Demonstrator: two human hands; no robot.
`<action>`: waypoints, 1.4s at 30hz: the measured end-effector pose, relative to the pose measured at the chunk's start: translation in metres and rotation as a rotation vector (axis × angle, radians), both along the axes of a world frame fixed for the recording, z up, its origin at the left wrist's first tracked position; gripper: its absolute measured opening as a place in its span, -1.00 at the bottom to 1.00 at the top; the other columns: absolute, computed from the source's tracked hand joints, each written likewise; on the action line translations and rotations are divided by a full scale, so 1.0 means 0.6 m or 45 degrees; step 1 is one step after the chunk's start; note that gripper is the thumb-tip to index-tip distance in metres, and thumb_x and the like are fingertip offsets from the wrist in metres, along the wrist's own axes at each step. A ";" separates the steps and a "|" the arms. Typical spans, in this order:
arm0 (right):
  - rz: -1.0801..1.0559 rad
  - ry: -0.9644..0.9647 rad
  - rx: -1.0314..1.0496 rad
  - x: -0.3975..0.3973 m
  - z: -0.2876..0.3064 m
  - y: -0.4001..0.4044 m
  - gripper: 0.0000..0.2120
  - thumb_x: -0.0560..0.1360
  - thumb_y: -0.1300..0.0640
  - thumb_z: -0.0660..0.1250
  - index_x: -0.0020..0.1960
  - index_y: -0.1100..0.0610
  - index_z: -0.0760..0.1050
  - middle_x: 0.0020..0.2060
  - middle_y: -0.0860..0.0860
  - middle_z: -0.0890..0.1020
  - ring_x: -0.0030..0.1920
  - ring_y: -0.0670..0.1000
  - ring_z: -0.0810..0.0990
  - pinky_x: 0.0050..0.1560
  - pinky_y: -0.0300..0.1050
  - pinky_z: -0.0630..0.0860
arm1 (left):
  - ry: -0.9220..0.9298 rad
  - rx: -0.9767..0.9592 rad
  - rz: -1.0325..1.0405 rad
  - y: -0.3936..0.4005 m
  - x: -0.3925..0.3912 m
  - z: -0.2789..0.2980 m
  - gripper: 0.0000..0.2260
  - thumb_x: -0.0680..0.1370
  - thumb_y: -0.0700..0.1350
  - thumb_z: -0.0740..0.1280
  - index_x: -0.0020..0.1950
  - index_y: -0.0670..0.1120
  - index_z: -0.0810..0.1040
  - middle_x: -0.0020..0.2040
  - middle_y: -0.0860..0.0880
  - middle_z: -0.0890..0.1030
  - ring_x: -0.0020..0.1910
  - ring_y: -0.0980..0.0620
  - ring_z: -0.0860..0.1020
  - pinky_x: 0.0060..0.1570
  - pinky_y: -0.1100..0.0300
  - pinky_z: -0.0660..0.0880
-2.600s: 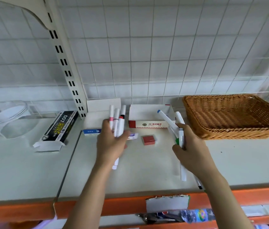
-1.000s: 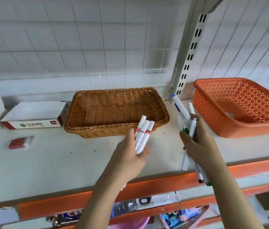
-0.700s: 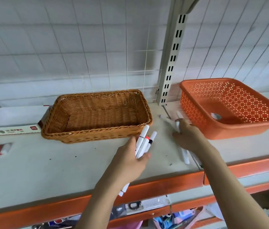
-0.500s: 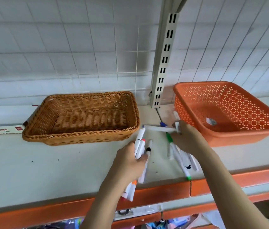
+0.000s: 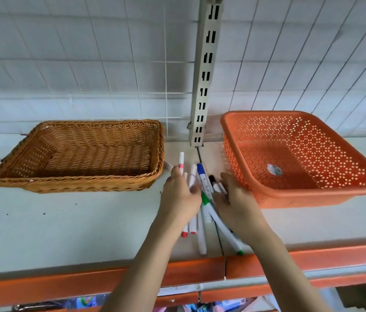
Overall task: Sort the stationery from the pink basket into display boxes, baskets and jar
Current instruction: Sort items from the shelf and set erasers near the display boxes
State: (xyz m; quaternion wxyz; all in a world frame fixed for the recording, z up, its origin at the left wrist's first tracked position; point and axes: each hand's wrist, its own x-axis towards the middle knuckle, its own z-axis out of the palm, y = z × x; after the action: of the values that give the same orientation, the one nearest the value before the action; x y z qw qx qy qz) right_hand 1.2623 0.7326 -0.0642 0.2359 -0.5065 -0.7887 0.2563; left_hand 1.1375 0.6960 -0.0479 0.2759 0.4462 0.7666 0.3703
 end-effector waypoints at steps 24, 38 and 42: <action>-0.006 0.002 0.140 -0.001 -0.037 -0.014 -0.64 0.47 0.45 0.14 0.26 0.39 0.40 0.19 0.29 0.48 0.22 0.30 0.43 0.21 -0.05 0.30 | 0.306 -0.112 0.059 0.007 -0.024 0.009 -0.68 0.65 -0.10 0.05 0.12 -0.22 0.54 0.03 -0.19 0.59 -0.03 -0.12 0.52 -0.15 0.17 0.34; -0.209 0.103 0.485 -0.193 0.002 -0.155 -0.69 0.42 0.20 0.19 0.09 0.24 0.57 -0.01 0.16 0.62 0.00 0.24 0.56 0.01 -0.04 0.46 | 0.650 0.177 -0.212 -0.241 -0.232 -0.008 -0.67 0.59 0.03 0.19 0.33 0.01 0.45 0.24 0.10 0.54 0.17 0.13 0.50 0.16 0.29 0.40; -0.352 0.129 0.520 -0.319 -0.004 -0.249 -0.72 0.43 0.20 0.21 0.07 0.22 0.58 -0.06 0.15 0.63 -0.06 0.23 0.58 -0.05 0.00 0.51 | 0.758 0.198 -0.230 -0.318 -0.389 -0.011 -0.75 0.56 -0.03 0.26 0.20 -0.04 0.55 0.10 0.03 0.62 0.06 0.04 0.56 0.05 0.14 0.51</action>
State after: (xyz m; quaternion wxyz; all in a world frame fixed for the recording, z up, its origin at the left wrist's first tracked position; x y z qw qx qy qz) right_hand 1.0708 0.5834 -0.0664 0.4053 -0.5380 -0.7345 0.0821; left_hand 0.9043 0.5050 -0.0543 0.0363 0.6208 0.7405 0.2549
